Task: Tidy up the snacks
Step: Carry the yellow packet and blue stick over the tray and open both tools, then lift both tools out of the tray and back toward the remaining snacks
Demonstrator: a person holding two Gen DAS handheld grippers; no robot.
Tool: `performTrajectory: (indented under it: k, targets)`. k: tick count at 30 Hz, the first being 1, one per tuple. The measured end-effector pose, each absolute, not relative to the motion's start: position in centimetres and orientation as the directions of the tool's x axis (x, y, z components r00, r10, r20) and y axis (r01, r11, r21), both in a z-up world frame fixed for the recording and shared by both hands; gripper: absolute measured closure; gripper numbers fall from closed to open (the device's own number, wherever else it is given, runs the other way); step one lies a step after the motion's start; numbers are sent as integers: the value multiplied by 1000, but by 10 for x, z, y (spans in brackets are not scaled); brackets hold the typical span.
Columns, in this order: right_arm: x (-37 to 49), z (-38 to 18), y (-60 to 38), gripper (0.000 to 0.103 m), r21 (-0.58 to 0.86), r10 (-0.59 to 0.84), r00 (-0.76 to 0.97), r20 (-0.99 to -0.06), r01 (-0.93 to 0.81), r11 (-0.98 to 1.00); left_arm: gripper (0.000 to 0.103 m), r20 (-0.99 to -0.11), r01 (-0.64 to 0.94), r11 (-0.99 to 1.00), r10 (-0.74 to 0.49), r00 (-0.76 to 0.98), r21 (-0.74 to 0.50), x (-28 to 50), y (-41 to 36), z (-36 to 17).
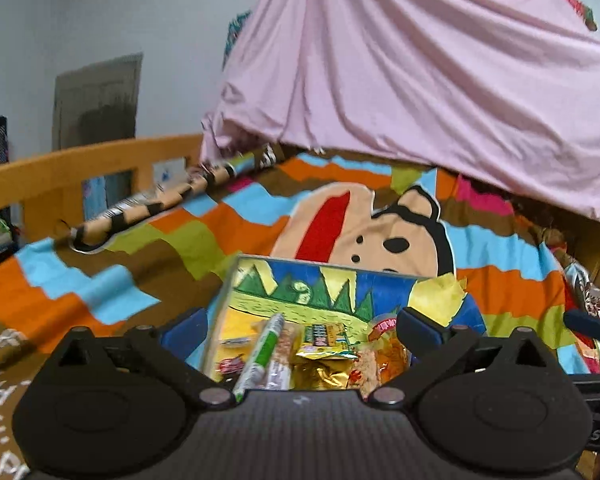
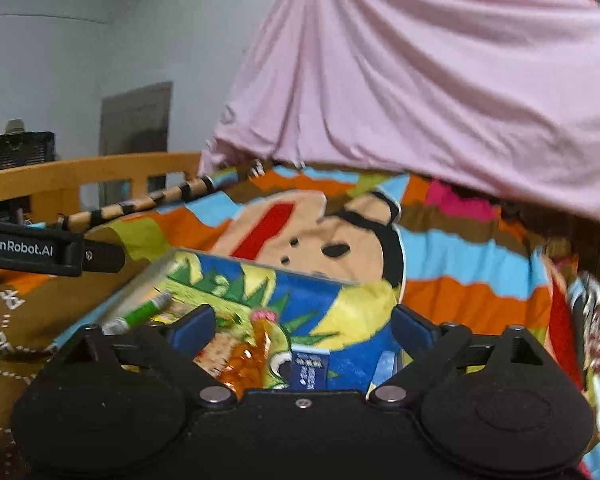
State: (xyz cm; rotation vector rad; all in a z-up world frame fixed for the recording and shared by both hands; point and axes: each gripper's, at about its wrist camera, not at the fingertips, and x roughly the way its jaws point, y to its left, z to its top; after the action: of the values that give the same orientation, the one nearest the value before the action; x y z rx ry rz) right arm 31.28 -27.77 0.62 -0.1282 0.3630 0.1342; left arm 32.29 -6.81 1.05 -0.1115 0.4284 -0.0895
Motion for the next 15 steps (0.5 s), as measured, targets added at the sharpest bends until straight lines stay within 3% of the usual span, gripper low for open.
performTrajectory:
  k: [7, 15]
  targets:
    - [257, 34, -267, 2, -104, 143, 952, -271, -177, 979, 0, -352, 53, 994, -85, 932, -100, 267, -53, 26]
    - [204, 46, -256, 1, -111, 167, 956, -243, -198, 974, 0, -331, 48, 996, -72, 941, -81, 213, -35, 29]
